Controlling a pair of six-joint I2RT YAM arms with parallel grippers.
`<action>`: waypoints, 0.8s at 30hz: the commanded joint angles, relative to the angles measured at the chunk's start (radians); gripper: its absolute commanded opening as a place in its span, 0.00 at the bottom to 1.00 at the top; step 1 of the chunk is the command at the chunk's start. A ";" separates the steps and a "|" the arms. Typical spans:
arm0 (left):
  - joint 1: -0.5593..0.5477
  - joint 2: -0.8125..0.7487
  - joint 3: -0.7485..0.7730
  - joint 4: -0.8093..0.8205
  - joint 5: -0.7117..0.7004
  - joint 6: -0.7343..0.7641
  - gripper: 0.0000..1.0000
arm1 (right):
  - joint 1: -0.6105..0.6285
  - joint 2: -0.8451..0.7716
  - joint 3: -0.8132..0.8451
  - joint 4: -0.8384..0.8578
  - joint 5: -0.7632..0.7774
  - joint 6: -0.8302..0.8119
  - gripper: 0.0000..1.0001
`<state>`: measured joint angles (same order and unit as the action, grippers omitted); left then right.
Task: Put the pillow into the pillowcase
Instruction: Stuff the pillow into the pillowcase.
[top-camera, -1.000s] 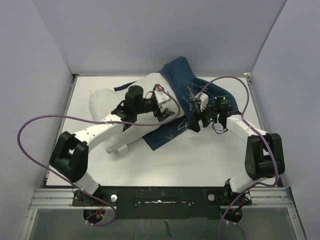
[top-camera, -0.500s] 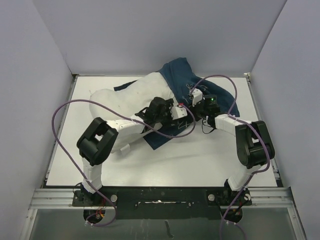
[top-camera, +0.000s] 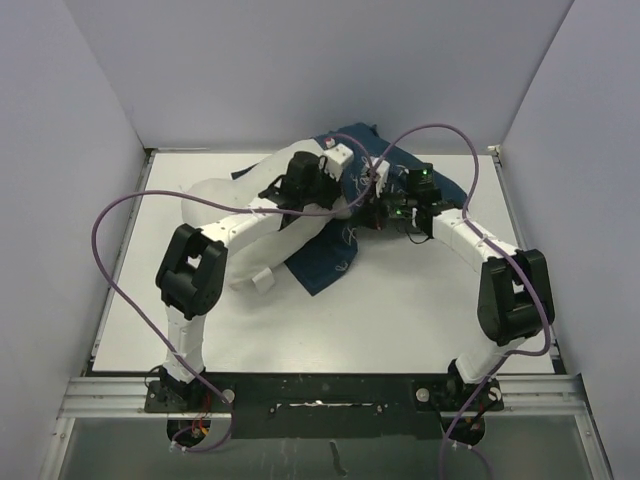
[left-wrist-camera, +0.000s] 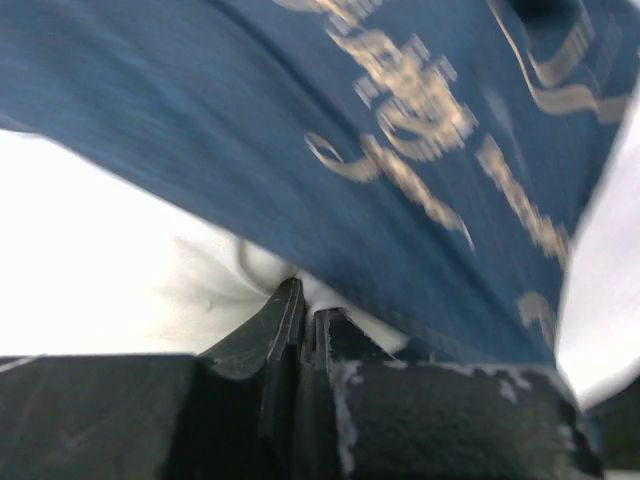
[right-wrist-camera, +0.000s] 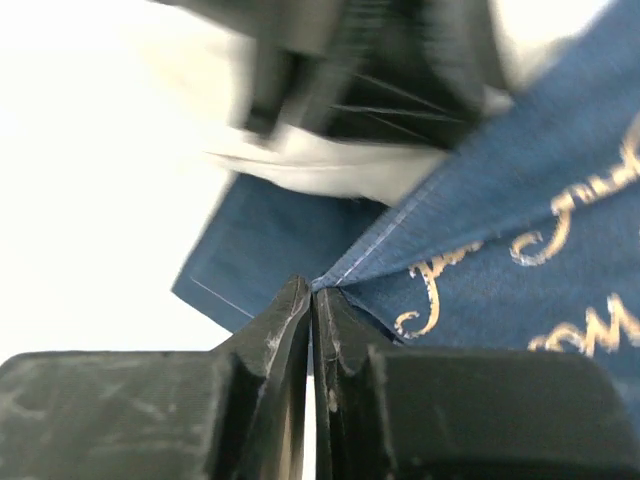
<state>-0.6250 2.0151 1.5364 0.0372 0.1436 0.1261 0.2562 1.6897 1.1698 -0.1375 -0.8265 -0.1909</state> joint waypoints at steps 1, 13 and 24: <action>0.025 0.056 0.149 0.043 0.047 -0.458 0.00 | 0.106 -0.074 0.074 0.047 -0.364 0.191 0.00; 0.026 -0.009 0.010 0.521 0.413 -0.792 0.00 | -0.145 0.028 0.070 -0.020 -0.038 0.395 0.00; -0.017 0.091 -0.105 0.673 0.462 -0.895 0.00 | 0.101 -0.029 0.358 -0.005 -0.284 0.442 0.00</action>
<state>-0.6086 2.0296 1.4254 0.5667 0.5171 -0.6739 0.1337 1.7588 1.3731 -0.2497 -0.8940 0.2016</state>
